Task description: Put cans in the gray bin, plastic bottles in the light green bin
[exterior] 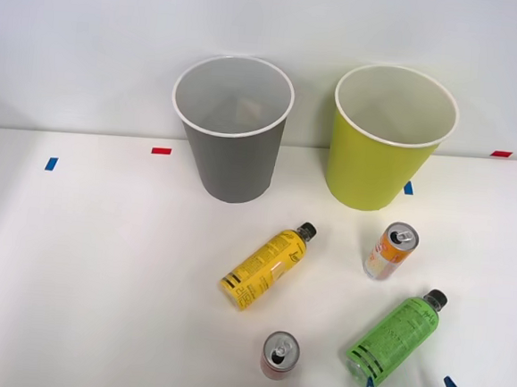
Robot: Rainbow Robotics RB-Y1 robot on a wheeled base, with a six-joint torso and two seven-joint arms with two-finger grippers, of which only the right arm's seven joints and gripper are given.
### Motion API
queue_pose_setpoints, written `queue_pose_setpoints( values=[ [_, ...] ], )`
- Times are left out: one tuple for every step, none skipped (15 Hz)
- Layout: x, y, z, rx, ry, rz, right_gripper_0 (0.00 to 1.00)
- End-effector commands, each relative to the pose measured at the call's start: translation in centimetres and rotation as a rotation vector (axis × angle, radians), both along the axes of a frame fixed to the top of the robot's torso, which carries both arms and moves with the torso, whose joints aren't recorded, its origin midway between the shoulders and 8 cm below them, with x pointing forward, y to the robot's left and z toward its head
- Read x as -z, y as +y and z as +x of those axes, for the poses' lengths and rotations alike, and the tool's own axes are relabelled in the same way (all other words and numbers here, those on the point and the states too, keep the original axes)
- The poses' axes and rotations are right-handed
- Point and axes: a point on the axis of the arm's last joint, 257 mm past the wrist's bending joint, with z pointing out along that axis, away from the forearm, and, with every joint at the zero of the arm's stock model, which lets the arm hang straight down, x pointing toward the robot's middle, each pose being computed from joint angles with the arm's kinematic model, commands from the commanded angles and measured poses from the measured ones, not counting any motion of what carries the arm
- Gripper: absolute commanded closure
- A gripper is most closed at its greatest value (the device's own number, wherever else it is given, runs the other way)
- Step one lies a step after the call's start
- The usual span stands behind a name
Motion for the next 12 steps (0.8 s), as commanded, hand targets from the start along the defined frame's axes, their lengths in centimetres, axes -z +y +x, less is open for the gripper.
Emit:
queue_pose_setpoints(
  values=[
    [0.00,0.00,0.00,0.000,0.000,0.000,0.00],
    [0.00,0.00,0.00,0.000,0.000,0.000,0.00],
    [0.00,0.00,0.00,0.000,0.000,0.000,0.00],
    [0.00,0.00,0.00,0.000,0.000,0.000,0.00],
    [0.00,0.00,0.00,0.000,0.000,0.000,0.00],
    [0.00,0.00,0.00,0.000,0.000,0.000,0.00],
    [0.00,0.00,0.00,0.000,0.000,0.000,0.00],
    [0.00,0.00,0.00,0.000,0.000,0.000,0.00],
    [0.00,0.00,0.00,0.000,0.000,0.000,0.00],
    [0.00,0.00,0.00,0.000,0.000,0.000,0.00],
    [0.00,0.00,0.00,0.000,0.000,0.000,0.00],
    [0.00,0.00,0.00,0.000,0.000,0.000,0.00]
  ],
)
